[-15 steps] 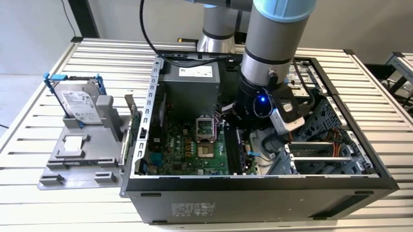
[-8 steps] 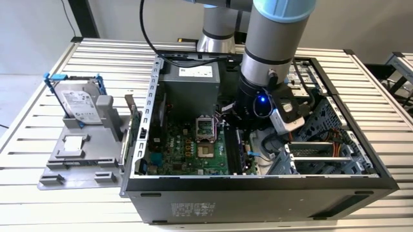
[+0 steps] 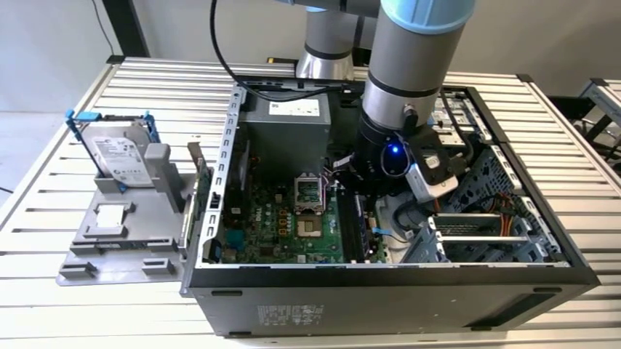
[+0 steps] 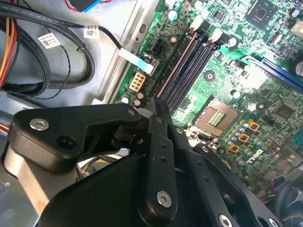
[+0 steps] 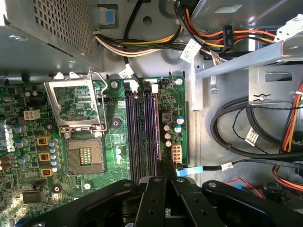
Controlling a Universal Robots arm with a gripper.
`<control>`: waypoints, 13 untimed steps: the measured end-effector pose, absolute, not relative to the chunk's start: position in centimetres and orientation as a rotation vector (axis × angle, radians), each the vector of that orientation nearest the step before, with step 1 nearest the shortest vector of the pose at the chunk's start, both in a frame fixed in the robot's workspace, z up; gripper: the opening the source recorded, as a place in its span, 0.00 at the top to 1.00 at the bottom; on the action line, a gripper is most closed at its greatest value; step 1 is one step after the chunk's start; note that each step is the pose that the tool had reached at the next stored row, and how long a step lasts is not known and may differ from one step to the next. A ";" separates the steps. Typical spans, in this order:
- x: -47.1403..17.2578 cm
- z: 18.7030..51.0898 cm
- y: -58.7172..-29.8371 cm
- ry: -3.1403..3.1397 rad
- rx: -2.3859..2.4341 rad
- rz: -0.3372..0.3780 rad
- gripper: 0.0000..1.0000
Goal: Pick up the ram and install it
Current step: 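Insert the ram into the slot, then press down the ram until it locks into place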
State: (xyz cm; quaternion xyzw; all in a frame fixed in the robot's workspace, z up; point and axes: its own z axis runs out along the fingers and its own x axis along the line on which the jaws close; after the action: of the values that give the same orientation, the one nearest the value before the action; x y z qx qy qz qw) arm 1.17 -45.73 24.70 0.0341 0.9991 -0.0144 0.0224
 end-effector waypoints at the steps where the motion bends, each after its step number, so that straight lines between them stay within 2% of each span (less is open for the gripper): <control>1: 1.2 24.7 -45.7 3.095 0.106 -0.045 1.00; 13: 1.2 24.7 -45.7 3.091 -0.141 -0.039 1.00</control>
State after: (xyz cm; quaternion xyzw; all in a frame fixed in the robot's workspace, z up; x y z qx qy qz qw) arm 1.17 -45.73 24.69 -0.0457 0.9986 -0.0126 0.0234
